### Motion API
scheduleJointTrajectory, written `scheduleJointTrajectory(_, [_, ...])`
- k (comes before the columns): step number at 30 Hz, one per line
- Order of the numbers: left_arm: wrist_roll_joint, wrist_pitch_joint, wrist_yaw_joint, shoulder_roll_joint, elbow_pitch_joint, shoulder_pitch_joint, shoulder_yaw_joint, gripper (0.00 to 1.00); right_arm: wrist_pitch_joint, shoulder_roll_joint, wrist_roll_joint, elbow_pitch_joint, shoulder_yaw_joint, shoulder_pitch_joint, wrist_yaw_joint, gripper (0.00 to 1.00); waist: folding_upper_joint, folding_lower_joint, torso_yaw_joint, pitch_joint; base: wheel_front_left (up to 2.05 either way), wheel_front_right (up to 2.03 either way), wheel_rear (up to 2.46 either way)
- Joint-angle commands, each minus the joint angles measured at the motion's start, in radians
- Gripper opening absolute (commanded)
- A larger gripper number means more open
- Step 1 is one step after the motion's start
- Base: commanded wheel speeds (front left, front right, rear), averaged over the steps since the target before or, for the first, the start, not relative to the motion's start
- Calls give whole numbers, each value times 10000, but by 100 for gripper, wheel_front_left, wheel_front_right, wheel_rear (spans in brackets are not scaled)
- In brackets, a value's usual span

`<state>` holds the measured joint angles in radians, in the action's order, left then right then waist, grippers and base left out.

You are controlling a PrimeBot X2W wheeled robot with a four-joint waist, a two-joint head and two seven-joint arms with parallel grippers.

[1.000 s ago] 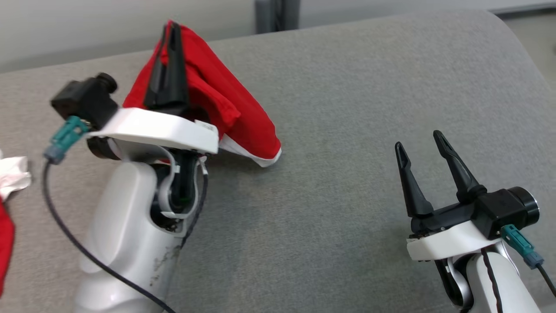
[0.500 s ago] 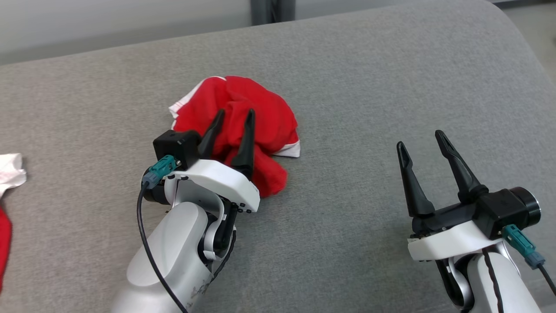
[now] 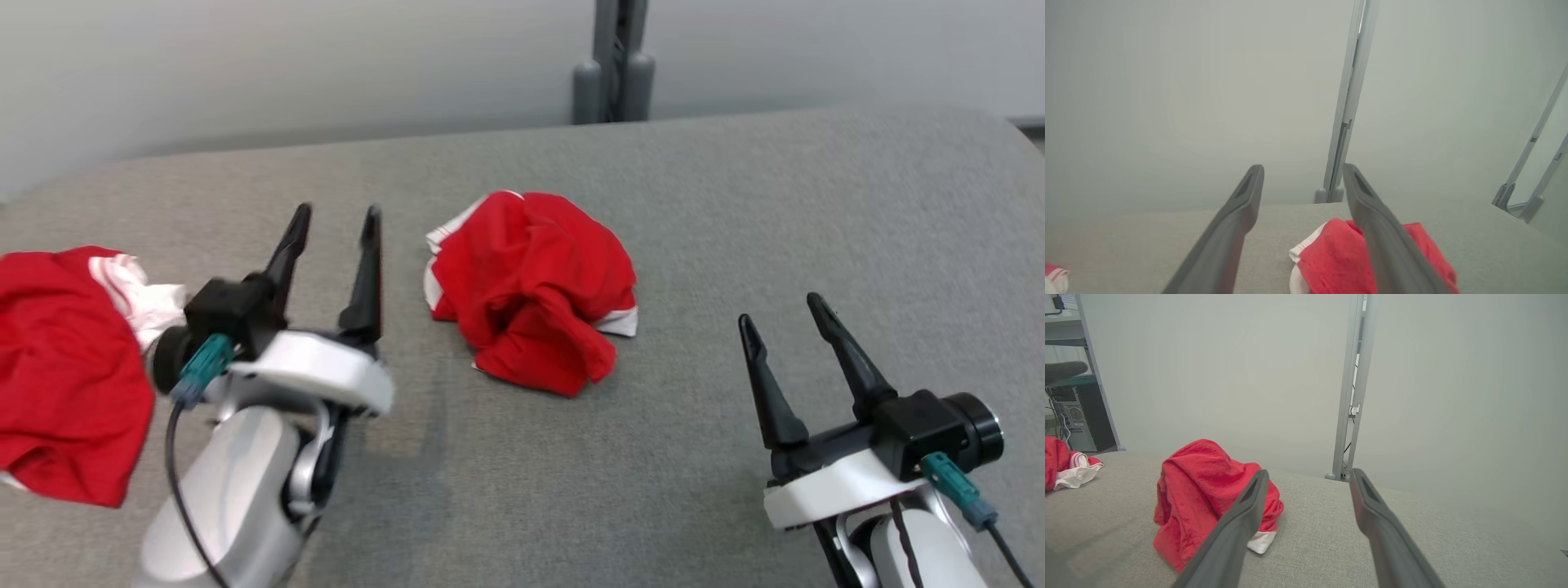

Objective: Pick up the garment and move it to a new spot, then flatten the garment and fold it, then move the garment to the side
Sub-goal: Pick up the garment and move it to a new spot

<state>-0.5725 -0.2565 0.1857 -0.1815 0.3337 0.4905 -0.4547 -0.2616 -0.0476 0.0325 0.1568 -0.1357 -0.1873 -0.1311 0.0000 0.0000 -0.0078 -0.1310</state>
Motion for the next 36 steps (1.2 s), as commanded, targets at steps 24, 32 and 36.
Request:
scheduleJointTrajectory(24, [3179,-91,-626,259,-1798,-4695,2617,100,-48,-53,363,-66,49,1188,6,100,0,0,1089,1393,0,0,0])
scheduleJointTrajectory(32, [3612,-91,-1224,698,-1706,-4814,3059,100,-48,-53,442,-27,1,1144,6,100,0,0,1010,1403,0,0,0])
scheduleJointTrajectory(36, [3824,-91,-1396,827,-1632,-4770,3228,100,-48,-52,468,-29,21,1175,6,100,0,0,1022,1370,0,0,0])
